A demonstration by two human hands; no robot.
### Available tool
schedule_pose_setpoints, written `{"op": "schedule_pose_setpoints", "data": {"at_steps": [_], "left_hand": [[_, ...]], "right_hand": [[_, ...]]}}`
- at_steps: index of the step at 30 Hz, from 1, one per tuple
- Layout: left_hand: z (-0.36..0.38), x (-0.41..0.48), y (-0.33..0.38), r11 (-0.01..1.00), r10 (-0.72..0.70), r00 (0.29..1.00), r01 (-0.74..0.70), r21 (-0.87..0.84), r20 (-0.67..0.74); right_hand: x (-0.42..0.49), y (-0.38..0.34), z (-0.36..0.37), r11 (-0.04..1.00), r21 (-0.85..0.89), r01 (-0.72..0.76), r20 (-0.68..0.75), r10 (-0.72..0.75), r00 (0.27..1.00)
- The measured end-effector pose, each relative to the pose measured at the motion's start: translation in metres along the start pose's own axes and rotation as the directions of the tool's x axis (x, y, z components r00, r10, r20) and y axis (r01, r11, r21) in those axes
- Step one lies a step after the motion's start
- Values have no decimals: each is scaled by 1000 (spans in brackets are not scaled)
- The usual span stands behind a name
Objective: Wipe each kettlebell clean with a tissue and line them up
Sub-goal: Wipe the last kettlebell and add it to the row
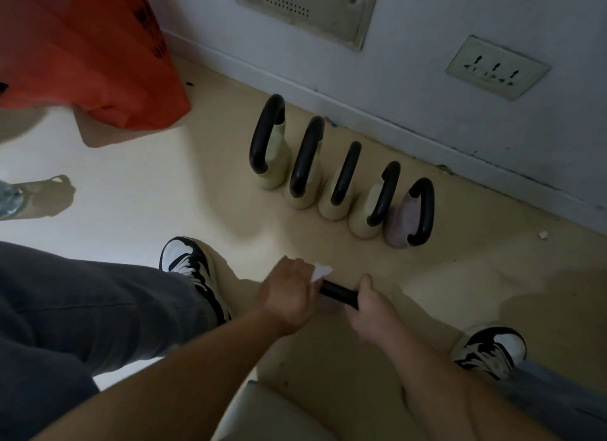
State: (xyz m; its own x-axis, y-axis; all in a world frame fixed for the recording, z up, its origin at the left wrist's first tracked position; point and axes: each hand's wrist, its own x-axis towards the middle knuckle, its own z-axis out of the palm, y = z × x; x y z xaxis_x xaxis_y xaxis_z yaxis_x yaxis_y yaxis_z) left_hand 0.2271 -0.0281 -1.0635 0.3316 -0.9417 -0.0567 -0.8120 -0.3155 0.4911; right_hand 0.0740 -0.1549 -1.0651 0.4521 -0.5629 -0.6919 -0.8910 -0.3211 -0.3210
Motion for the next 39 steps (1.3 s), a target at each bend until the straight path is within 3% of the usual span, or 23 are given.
{"op": "schedule_pose_setpoints", "data": {"at_steps": [2, 5, 7, 8, 10, 12, 14, 18, 20, 22, 24, 26, 28, 30, 32, 36, 38, 39], "left_hand": [[13, -1, 34, 996, 72, 995, -76, 55, 64], [23, -5, 52, 965, 243, 966, -251, 78, 91], [23, -3, 31, 964, 254, 967, -254, 75, 12], [15, 0, 23, 975, 189, 982, -189, 115, 13], [8, 7, 23, 963, -38, 997, 18, 268, 68], [8, 17, 48, 925, -171, 976, 110, 364, 138], [23, 23, 82, 905, -140, 959, 23, 425, 246], [41, 38, 126, 784, -96, 886, -214, 583, 453], [39, 47, 121, 773, -62, 867, -272, 573, 495], [31, 47, 94, 821, 108, 871, -350, 451, 480], [19, 35, 53, 841, 318, 855, -454, 295, 411], [4, 20, 15, 847, 391, 871, -467, 253, 298], [-5, 9, -6, 875, 357, 916, -396, 278, 182], [-3, 9, 1, 883, 303, 936, -346, 318, 178], [8, 18, 36, 877, 220, 937, -313, 366, 272], [27, 46, 118, 768, -75, 843, -292, 570, 532], [34, 57, 118, 769, -65, 848, -293, 568, 526], [34, 58, 108, 794, 9, 858, -318, 517, 514]], "right_hand": [[0, -2, -3, 999, 46, -11, 28, 10, 1000], [3, 9, -4, 997, -45, 59, 186, -50, 981], [2, 21, -4, 969, 249, 10, 174, -54, 983], [2, 27, -4, 924, 379, -45, 165, -20, 986], [5, 31, -2, 801, 577, -158, 154, 82, 985], [9, 31, -1, 606, 737, -298, 232, 187, 954], [9, 36, 1, 393, 833, -389, 326, 220, 920], [9, 56, 10, 133, 904, -406, 366, 250, 897], [11, 56, 8, 129, 900, -417, 381, 235, 894], [11, 50, 2, 193, 890, -413, 378, 195, 905], [10, 39, -3, 267, 868, -418, 387, 161, 908], [9, 31, -9, 288, 859, -424, 395, 157, 905], [8, 25, -13, 268, 865, -424, 396, 153, 905], [8, 22, -14, 234, 874, -427, 403, 142, 904], [5, 20, -14, 199, 878, -436, 415, 139, 899], [5, 31, -13, 78, 901, -427, 418, 103, 902], [3, 35, -15, 105, 902, -420, 411, 97, 907], [3, 33, -18, 148, 896, -418, 405, 112, 907]]}}
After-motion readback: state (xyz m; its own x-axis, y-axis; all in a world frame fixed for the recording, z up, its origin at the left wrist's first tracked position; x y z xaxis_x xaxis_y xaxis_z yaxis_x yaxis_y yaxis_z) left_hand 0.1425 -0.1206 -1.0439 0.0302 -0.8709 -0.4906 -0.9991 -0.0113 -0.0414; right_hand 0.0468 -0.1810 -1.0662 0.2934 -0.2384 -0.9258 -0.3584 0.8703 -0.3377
